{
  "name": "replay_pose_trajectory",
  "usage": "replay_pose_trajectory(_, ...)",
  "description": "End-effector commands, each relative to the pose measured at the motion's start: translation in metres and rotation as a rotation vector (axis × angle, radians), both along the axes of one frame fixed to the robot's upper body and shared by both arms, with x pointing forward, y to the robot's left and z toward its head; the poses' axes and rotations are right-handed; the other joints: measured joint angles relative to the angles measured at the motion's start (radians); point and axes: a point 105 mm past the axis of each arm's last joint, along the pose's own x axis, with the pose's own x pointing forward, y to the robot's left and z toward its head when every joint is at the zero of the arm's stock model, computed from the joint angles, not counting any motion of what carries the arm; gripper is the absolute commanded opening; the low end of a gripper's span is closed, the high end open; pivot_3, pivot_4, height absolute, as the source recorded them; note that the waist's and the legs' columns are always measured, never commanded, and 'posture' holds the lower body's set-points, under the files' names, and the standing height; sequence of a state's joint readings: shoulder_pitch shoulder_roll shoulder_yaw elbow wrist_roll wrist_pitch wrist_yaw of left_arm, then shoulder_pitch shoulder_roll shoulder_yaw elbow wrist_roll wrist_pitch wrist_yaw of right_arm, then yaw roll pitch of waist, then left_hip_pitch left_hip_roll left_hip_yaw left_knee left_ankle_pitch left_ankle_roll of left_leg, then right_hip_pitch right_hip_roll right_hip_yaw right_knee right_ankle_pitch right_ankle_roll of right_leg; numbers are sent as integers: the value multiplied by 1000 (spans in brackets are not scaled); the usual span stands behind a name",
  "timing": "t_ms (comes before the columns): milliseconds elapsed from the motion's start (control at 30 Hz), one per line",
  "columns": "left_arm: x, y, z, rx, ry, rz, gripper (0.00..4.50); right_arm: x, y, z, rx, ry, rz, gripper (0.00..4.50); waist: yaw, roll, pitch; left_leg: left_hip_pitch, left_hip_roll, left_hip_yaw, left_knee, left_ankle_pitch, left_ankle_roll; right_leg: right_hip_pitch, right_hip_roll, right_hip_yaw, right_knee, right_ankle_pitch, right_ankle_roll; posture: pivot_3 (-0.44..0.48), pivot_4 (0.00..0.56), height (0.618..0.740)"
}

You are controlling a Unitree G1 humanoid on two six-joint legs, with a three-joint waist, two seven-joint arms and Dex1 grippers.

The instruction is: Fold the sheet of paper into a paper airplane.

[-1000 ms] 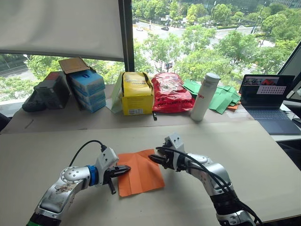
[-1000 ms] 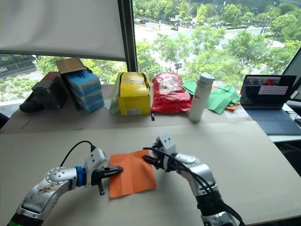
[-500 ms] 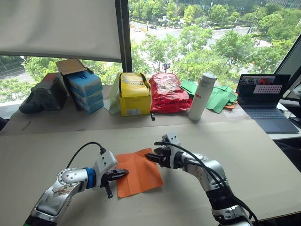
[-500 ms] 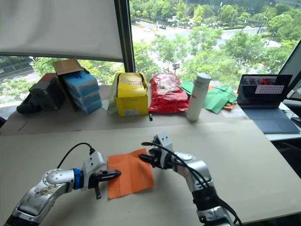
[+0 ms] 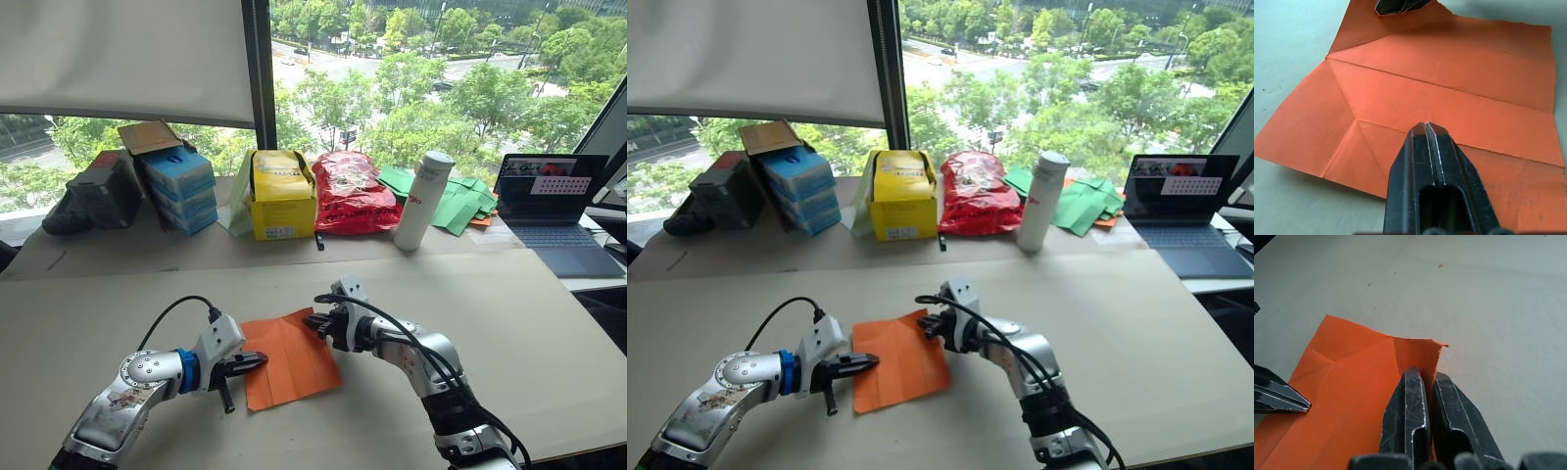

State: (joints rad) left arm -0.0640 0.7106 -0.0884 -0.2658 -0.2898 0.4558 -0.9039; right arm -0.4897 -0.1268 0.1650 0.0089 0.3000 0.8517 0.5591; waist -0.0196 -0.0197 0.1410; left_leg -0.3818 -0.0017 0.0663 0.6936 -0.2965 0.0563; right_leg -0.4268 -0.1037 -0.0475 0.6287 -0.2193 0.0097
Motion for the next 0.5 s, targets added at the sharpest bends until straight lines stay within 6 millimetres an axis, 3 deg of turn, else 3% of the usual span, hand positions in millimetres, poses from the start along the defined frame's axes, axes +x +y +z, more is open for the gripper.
replay_pose_trajectory(33,-3,0,-1,17,-1,-6,0,-2,4,18,59,-49,17,19,0,0,0,0,0,0,0,0,0,0,0,0,0,0,0,0,150,740)
replay_pose_trajectory(233,-1,1,3,2,-7,3,0,-14,2,30,52,-203,57,19,2,0,0,-1,0,0,0,0,0,0,-1,-1,0,0,0,0,150,740)
replay_pose_trajectory(500,3,-1,12,-59,12,8,0,-39,-8,33,-205,-643,53,19,7,0,0,-3,-1,0,1,1,-1,-1,1,-3,-1,0,1,0,150,740)
